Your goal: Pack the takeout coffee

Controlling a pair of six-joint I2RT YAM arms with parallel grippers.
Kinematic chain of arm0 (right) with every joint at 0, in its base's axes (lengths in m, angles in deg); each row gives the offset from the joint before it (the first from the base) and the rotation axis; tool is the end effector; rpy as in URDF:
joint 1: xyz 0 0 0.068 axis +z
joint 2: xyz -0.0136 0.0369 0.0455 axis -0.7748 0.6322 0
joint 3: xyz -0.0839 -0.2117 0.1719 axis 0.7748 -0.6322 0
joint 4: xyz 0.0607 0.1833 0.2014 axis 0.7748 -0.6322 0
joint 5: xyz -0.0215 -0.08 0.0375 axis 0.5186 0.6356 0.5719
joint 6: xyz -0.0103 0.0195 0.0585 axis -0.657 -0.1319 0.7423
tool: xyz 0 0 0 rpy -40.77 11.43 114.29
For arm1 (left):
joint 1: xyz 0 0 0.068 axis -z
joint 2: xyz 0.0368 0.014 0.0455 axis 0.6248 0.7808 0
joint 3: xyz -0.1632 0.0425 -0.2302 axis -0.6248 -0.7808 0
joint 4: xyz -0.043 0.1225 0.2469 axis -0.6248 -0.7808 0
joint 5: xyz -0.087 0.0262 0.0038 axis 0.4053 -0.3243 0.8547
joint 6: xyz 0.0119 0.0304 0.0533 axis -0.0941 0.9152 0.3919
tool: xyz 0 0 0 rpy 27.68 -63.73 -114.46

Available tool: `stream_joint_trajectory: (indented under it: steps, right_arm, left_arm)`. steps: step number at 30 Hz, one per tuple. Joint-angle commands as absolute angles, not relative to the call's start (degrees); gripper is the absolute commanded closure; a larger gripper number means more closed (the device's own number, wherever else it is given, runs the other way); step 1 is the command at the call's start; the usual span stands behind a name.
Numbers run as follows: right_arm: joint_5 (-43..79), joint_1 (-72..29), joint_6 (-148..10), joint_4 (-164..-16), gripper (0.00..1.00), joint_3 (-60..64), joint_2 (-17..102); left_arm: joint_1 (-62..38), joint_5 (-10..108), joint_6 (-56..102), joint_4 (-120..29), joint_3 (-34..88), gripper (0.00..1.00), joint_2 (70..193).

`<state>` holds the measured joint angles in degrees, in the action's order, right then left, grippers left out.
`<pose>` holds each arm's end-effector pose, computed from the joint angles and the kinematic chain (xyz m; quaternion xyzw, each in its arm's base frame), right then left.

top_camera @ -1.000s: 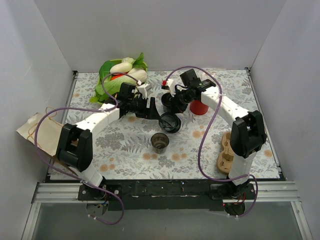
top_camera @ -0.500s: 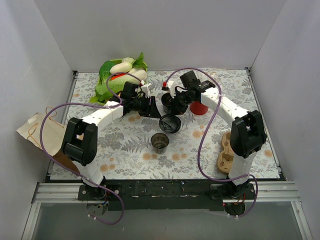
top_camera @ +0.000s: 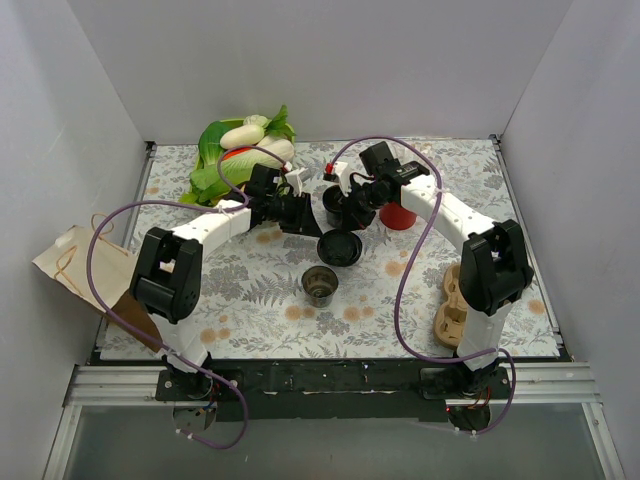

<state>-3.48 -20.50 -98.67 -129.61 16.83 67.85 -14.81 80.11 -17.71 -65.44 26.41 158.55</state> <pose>0.3620 0.2379 0.2702 -0.4795 0.7954 0.2545 0.2694 0.3619 -0.1929 0.2165 -0.1029 0.8840 -0.4510 0.0671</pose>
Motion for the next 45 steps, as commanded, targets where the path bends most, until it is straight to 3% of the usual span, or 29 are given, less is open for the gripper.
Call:
stream_joint_trajectory:
  steps: [1, 8, 10, 18, 29, 38, 45]
  right_arm:
    - [-4.78, -20.73, -97.94, -128.32, 0.99, 19.19, 68.05]
    - [-3.38, -20.90, -97.76, -127.88, 0.99, 19.10, 68.75]
    - [-3.20, -20.99, -97.76, -128.05, 0.99, 19.19, 68.93]
    - [-4.08, -21.52, -97.41, -128.05, 0.99, 19.54, 69.46]
    - [-5.04, -21.60, -96.89, -127.79, 0.99, 20.16, 70.25]
    - [-5.14, -21.69, -96.88, -128.40, 0.99, 20.95, 70.87]
    - [-3.29, -24.24, -97.06, -130.33, 0.64, 23.32, 67.80]
  left_arm:
    - [-14.41, 82.11, -17.05, -65.09, 28.91, 0.78, 158.16]
    - [-14.50, 84.84, -17.40, -64.56, 28.91, 0.68, 158.25]
    - [-14.50, 84.31, -17.58, -64.21, 28.56, 0.60, 158.07]
    - [-14.41, 83.34, -16.96, -64.21, 27.85, 0.57, 158.43]
    - [-14.24, 85.10, -16.96, -63.68, 28.91, 0.75, 160.62]
    - [-14.32, 83.61, -16.26, -64.12, 29.52, 1.00, 161.06]
    - [-14.32, 83.17, -12.14, -68.51, 33.03, 1.00, 159.13]
